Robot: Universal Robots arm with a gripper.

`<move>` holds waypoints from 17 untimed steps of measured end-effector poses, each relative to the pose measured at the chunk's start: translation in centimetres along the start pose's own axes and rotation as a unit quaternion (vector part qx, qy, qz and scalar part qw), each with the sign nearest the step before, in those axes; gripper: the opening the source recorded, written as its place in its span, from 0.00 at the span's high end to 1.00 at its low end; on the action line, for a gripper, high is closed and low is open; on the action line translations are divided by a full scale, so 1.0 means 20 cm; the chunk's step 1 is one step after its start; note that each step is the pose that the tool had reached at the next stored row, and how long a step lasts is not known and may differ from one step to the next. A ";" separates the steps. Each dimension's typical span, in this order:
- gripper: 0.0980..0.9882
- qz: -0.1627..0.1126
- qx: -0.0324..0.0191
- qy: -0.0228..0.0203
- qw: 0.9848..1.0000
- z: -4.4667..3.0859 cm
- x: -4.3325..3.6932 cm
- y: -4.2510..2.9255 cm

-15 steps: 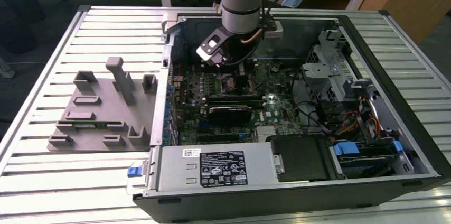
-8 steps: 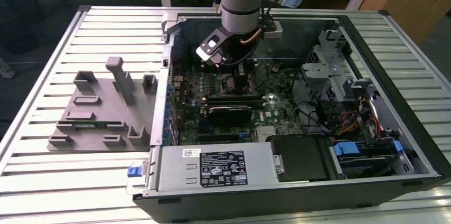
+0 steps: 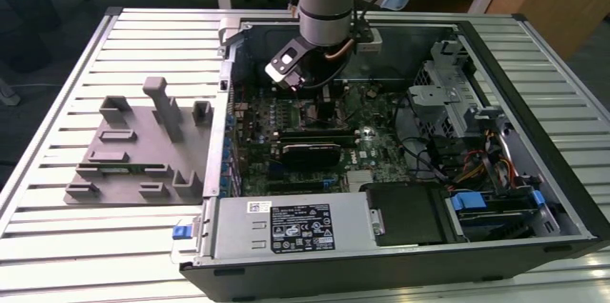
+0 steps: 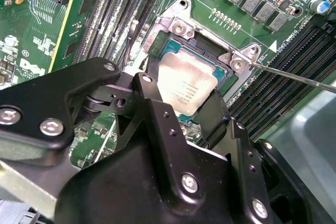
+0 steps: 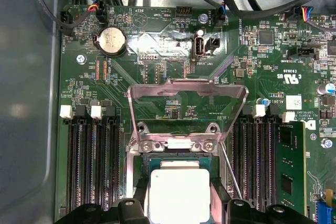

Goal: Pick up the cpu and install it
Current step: 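Place the cpu into insertion slot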

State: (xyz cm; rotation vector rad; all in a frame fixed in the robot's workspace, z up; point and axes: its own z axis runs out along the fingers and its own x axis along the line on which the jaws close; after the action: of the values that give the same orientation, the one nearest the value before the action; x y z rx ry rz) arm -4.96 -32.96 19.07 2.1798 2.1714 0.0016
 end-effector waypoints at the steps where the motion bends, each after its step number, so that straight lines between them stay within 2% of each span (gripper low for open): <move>1: 0.49 0.000 0.000 0.000 1.000 0.000 0.000 0.000; 3: 0.49 0.000 0.000 0.001 1.000 0.002 0.001 0.000; 4: 0.42 0.000 0.000 0.000 1.000 -0.001 0.000 0.000; 5: 0.42 0.000 0.000 0.005 1.000 -0.008 0.000 0.000; 9: 0.42 0.001 0.000 0.010 1.000 -0.018 -0.001 0.001; 17: 0.42 0.001 0.000 0.010 1.000 -0.064 -0.003 0.003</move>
State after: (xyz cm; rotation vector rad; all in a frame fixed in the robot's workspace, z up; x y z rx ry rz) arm -4.97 -32.96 20.34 2.1899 2.1803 0.0226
